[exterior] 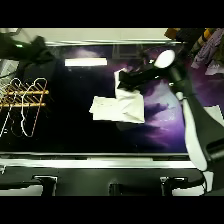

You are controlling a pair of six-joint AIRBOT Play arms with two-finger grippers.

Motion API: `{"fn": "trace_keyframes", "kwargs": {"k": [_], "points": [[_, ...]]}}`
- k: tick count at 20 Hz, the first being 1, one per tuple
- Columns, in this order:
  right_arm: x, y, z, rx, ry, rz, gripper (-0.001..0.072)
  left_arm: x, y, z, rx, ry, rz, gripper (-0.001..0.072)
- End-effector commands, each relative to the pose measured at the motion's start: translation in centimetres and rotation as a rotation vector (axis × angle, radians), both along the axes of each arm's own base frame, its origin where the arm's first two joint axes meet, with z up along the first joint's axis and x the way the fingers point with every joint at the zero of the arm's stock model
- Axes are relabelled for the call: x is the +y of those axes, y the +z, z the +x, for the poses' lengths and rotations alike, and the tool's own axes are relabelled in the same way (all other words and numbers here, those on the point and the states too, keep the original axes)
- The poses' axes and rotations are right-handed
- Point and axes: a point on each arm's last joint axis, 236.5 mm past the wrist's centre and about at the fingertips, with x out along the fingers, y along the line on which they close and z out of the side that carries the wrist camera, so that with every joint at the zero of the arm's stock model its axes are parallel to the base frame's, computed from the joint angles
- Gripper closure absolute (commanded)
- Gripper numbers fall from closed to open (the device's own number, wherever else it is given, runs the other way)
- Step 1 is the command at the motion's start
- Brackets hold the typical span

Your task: Fold the clothes and pants, and hang the long-sleeved shirts on hangers.

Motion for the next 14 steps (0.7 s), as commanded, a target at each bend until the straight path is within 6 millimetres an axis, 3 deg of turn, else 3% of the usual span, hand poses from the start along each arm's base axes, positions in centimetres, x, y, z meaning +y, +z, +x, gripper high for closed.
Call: {"fn": "trace_keyframes", "kwargs": {"k": [1,5,7,9,12,14], "points": [[4.6,-4.8,-0.2,0.045,0.035,-0.009,0.068,5.2,1.9,-3.0,-0.017,0.081,0.045,0.069],[6.3,-9.3,-0.5,0.116,0.045,-0.028,0.0679,7.2,1.3,-3.5,-0.002,0.106,0.061,0.069],[6.8,-9.9,0.1,0.104,0.027,-0.019,0.0677,7.3,1.1,-3.4,0.002,0.106,0.061,0.069],[7.8,-9.1,1.0,0.074,-0.001,0.024,0.066,7.3,0.9,-3.3,0.006,0.106,0.06,0.069],[9.4,-7.8,1.2,0.072,-0.021,0.1,0.0267,7.3,0.4,-3.2,0.018,0.105,0.056,0.069],[10.0,-6.9,0.6,0.097,-0.015,0.142,0.0245,7.2,-0.1,-3.3,0.032,0.103,0.053,0.069]]}}
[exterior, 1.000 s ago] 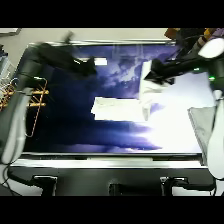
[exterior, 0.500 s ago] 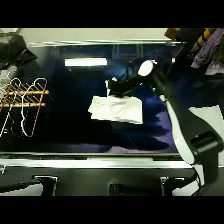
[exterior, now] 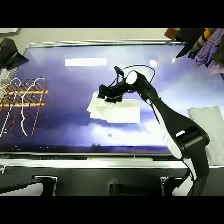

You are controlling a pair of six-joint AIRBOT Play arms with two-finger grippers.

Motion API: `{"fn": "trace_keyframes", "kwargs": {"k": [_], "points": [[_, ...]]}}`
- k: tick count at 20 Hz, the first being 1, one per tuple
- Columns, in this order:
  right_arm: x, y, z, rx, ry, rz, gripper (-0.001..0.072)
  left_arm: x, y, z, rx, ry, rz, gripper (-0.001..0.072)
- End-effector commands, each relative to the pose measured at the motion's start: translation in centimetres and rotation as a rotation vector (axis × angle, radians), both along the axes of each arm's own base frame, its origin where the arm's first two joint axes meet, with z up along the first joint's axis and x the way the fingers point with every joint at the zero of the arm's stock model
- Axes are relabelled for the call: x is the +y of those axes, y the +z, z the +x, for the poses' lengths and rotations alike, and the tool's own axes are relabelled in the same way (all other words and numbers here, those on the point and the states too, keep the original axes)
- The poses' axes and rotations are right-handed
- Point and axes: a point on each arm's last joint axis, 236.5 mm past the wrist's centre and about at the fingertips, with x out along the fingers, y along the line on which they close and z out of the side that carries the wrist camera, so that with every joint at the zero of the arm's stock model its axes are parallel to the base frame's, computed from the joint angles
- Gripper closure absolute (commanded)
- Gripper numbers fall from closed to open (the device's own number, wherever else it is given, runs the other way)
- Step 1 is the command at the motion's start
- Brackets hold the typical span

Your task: Fold the clothes and pants, and hang the long-sleeved shirts on hangers.

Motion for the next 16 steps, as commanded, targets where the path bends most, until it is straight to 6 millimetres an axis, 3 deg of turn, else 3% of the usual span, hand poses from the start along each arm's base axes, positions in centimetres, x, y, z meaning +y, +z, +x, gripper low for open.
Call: {"fn": "trace_keyframes", "kwargs": {"k": [1,4,6,8,10,12,14,16], "points": [[1.5,1.8,-0.3,0.015,-0.011,0.083,0.02,0.0,-0.7,-0.1,0.019,-0.002,-0.005,0.069],[1.6,5.4,-1.0,-0.046,0.022,0.127,0.0167,-0.2,-0.9,0.0,0.022,-0.006,-0.005,0.069],[0.1,8.1,-0.8,-0.097,0.02,0.127,0.016,-0.2,-0.9,0.0,0.023,-0.007,-0.005,0.069],[-3.1,10.3,0.3,-0.162,0.012,0.119,0.0158,-0.2,-0.9,-0.1,0.023,-0.007,-0.005,0.069],[-7.7,11.7,1.6,-0.199,-0.012,0.1,0.0157,-0.2,-0.9,-0.1,0.026,-0.008,-0.005,0.069],[-13.6,11.1,2.3,-0.198,-0.019,0.027,0.0157,-0.2,-1.0,-0.2,0.031,-0.009,-0.006,0.069],[-19.7,8.7,2.9,-0.143,-0.067,-0.04,0.0157,-0.3,-1.0,-0.2,0.033,-0.01,-0.006,0.0689],[-24.4,5.7,2.9,-0.068,-0.135,-0.042,0.016,-0.2,-1.0,-0.2,0.032,-0.009,-0.005,0.069]]}}
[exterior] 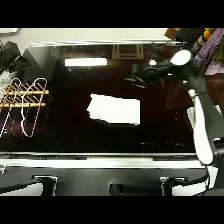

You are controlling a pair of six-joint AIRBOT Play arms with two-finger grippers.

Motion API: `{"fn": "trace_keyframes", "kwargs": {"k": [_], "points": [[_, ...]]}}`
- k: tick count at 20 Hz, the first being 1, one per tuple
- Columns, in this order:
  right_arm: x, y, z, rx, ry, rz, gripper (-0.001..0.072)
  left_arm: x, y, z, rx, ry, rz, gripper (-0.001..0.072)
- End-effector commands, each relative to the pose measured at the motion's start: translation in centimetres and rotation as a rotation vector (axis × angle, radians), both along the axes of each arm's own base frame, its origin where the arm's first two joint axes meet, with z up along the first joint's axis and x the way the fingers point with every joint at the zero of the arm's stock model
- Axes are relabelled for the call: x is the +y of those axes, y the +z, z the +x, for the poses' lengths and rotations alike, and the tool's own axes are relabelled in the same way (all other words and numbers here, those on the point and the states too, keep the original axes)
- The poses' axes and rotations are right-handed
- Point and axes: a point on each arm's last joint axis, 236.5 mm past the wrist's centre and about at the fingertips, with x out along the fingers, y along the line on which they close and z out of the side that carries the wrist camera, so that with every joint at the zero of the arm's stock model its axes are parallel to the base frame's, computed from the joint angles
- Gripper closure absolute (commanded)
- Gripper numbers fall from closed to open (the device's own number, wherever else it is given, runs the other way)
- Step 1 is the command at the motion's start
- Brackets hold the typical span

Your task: Fold the clothes and pants, and hang the long-sleeved shirts on hangers.

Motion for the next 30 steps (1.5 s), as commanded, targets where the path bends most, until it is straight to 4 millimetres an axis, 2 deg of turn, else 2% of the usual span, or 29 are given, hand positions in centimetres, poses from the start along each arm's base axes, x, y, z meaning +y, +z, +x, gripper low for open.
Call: {"fn": "trace_keyframes", "kwargs": {"k": [1,3,4,6,8,10,14,17,18,20,22,23,24,26,30], "points": [[-8.3,-4.5,-1.1,0.116,-0.069,-0.02,0.0162,0.0,0.0,0.0,0.001,0.0,0.001,0.069],[-9.6,-8.4,-2.4,0.179,-0.085,-0.008,0.0164,0.0,0.0,0.0,0.001,-0.001,0.001,0.0689],[-9.6,-10.4,-3.5,0.213,-0.078,-0.009,0.0165,0.0,0.0,0.0,0.001,-0.001,0.001,0.0689],[-9.0,-13.9,-5.3,0.27,-0.071,0.017,0.0168,0.0,0.0,0.0,0.001,-0.001,0.001,0.0689],[-8.5,-16.4,-6.3,0.294,-0.087,0.047,0.0175,0.0,-0.1,0.0,0.003,0.0,0.0,0.0689],[-8.3,-18.0,-6.6,0.297,-0.112,0.061,0.0181,0.0,-0.1,0.0,0.003,-0.001,0.0,0.0689],[-6.9,-19.5,-7.0,0.321,-0.107,0.122,0.02,0.0,-0.2,0.0,0.004,-0.001,0.0,0.0689],[-5.0,-20.6,-7.3,0.318,-0.067,0.099,0.0203,0.0,-0.2,0.1,0.004,-0.001,0.0,0.0689],[-4.5,-20.9,-7.1,0.307,-0.065,0.086,0.0265,0.0,-0.2,0.0,0.005,-0.001,0.0,0.0689],[-3.6,-21.1,-6.6,0.281,-0.073,0.071,0.0334,0.0,-0.2,0.0,0.005,-0.001,0.0,0.0689],[-2.7,-20.9,-6.4,0.266,-0.064,0.076,0.0516,0.0,-0.2,0.0,0.004,-0.001,0.0,0.0689],[-2.3,-20.4,-6.2,0.258,-0.067,0.101,0.0615,0.0,-0.2,0.0,0.005,-0.001,0.0,0.0689],[-2.0,-19.4,-5.5,0.235,-0.078,0.143,0.068,0.0,-0.2,0.0,0.004,-0.001,0.0,0.0689],[-2.0,-16.9,-3.6,0.184,-0.121,0.196,0.068,0.0,-0.2,0.0,0.004,-0.001,0.0,0.0689],[-5.3,-10.7,1.8,0.105,-0.255,0.256,0.068,0.0,-0.2,0.0,0.004,-0.001,0.0,0.0689]]}}
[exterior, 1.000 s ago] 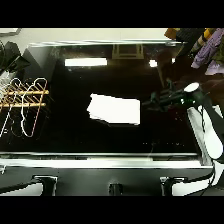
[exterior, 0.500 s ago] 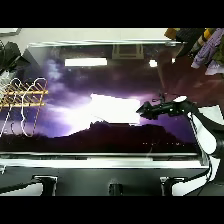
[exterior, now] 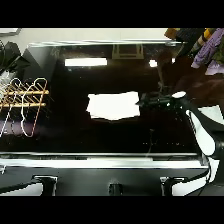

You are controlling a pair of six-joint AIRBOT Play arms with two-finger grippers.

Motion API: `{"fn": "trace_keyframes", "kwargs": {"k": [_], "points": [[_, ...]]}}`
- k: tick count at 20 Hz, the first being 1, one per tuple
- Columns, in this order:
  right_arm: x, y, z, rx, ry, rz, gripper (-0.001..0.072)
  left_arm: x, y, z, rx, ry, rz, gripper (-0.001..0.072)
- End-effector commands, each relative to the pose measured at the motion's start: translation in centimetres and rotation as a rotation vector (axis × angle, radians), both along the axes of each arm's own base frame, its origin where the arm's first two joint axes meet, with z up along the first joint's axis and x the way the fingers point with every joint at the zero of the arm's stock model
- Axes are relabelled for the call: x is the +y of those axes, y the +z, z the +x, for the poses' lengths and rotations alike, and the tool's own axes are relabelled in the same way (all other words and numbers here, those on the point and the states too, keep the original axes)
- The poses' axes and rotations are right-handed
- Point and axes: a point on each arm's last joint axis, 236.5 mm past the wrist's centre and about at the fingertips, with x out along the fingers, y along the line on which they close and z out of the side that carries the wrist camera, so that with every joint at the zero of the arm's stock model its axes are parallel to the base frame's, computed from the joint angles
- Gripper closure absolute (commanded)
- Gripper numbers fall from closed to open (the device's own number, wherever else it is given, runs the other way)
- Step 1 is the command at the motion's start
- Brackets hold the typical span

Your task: Fold the clothes and pants, and hang the long-sleeved shirts on hangers.

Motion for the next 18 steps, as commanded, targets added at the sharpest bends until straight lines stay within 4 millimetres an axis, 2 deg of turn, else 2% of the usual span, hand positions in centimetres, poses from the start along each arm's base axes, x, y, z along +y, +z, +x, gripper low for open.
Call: {"fn": "trace_keyframes", "kwargs": {"k": [1,4,6,11,14,16,18], "points": [[-2.9,5.9,4.7,-0.074,-0.132,0.057,0.068,0.0,0.0,0.0,0.001,0.0,0.0,0.0689],[-7.8,9.6,7.8,-0.14,-0.24,0.017,0.0681,0.0,0.0,0.0,0.001,-0.001,0.0,0.0689],[-11.6,11.4,9.1,-0.164,-0.32,-0.01,0.0681,0.0,0.0,0.0,0.001,0.0,0.0,0.0689],[-22.7,14.9,10.3,-0.212,-0.547,-0.058,0.0681,0.0,0.0,0.0,0.001,0.0,0.0,0.0689],[-29.9,15.8,8.9,-0.183,-0.712,-0.115,0.0681,0.0,0.0,0.0,0.001,0.0,0.0,0.0689],[-34.7,16.0,6.5,-0.132,-0.84,-0.206,0.0682,0.0,0.0,0.0,0.001,0.0,0.0,0.0689],[-39.3,16.3,3.3,-0.061,-0.98,-0.335,0.0682,0.0,0.0,0.0,0.001,0.0,-0.001,0.0689]]}}
